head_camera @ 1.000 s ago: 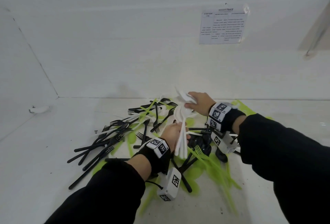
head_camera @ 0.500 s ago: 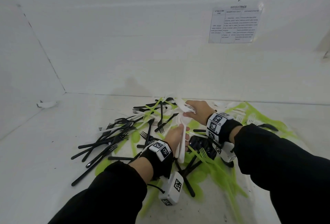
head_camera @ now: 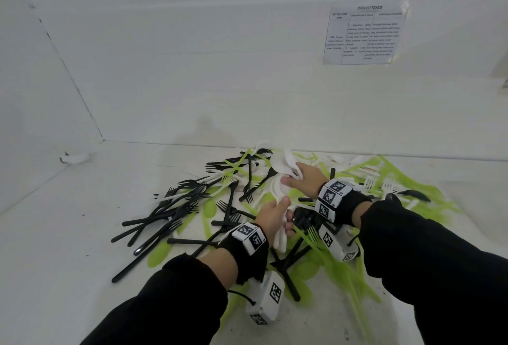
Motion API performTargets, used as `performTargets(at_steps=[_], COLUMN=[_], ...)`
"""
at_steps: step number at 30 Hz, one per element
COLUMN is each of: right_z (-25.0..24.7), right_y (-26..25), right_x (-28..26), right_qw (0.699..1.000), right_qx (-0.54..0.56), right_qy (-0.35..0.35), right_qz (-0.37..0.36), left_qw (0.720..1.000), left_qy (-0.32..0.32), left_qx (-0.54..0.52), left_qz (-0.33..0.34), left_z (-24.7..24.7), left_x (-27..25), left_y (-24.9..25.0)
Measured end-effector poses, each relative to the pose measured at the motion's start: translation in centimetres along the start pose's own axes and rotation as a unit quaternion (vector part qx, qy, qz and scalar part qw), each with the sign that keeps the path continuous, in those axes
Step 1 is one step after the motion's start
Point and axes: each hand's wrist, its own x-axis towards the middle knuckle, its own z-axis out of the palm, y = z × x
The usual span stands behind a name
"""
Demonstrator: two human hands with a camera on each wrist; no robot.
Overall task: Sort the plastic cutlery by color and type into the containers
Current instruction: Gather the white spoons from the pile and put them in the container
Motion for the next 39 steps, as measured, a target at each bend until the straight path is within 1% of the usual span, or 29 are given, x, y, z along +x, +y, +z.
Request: performTargets(at_steps=[2, 4, 6, 8, 10, 11, 14, 15, 18, 20, 23, 25, 28, 30, 34, 36, 39], right_z=[0.2, 0.4, 0.8, 1.4, 1.9, 2.1, 2.4, 2.5, 2.4, 2.2, 2.2, 2.5, 3.2, 3.3, 3.2, 3.3, 3.5], right_y=[0.1, 0.3, 0.5, 0.5, 0.2, 0.3, 0.3, 0.4, 0.5, 0.3, 0.0, -0.1, -0.2, 0.0, 0.7, 1.0, 0.6], right_x=[-0.1, 0.0, 0.1, -0.3, -0.8, -0.9, -1.4, -1.3, -1.2, -1.3, -1.8, -2.2, -2.5, -2.3, -1.9, -2.0, -2.3], right_qw=[0.996, 0.985, 0.973, 0.960, 0.955, 0.956, 0.943, 0.943, 0.962, 0.964, 0.967, 0.966, 0.951, 0.948, 0.957, 0.948, 0.911], right_qx=[0.071, 0.145, 0.190, 0.229, 0.239, 0.243, 0.299, 0.303, 0.249, 0.241, 0.236, 0.241, 0.295, 0.306, 0.272, 0.300, 0.392], right_qy=[-0.034, -0.045, -0.049, -0.078, -0.096, -0.086, -0.060, -0.050, -0.024, -0.035, -0.001, 0.013, -0.002, 0.003, 0.004, -0.008, -0.035], right_qz=[0.034, 0.075, 0.118, 0.144, 0.145, 0.142, 0.132, 0.127, 0.106, 0.110, 0.094, 0.090, 0.089, 0.091, 0.104, 0.108, 0.124], left_qw=[0.999, 0.998, 0.996, 0.993, 0.991, 0.990, 0.986, 0.986, 0.988, 0.989, 0.994, 0.994, 0.990, 0.990, 0.995, 0.996, 0.996], left_qy=[0.032, 0.061, 0.088, 0.114, 0.130, 0.137, 0.156, 0.156, 0.136, 0.126, 0.090, 0.091, 0.114, 0.122, 0.091, 0.075, 0.069], left_qx=[-0.002, -0.006, -0.007, -0.010, -0.009, -0.006, 0.014, 0.022, 0.039, 0.043, 0.027, 0.022, 0.047, 0.032, -0.014, -0.038, -0.052], left_qz=[0.001, 0.009, 0.026, 0.034, 0.034, 0.036, 0.051, 0.053, 0.057, 0.066, 0.065, 0.063, 0.065, 0.057, 0.043, 0.034, 0.033], left_z=[-0.2, -0.4, -0.4, -0.4, -0.5, -0.5, -0.5, -0.5, -0.6, -0.6, -0.5, -0.6, -0.8, -0.8, -0.6, -0.4, -0.5], left_x=[0.4, 0.9, 1.3, 1.7, 2.2, 2.3, 2.1, 1.9, 1.7, 1.6, 1.5, 2.0, 2.4, 2.2, 1.8, 1.7, 1.6], left_y=[0.0, 0.0, 0.3, 0.4, 0.4, 0.3, 0.3, 0.4, 0.3, 0.2, 0.1, -0.3, -0.5, -0.4, 0.1, 0.1, -0.1])
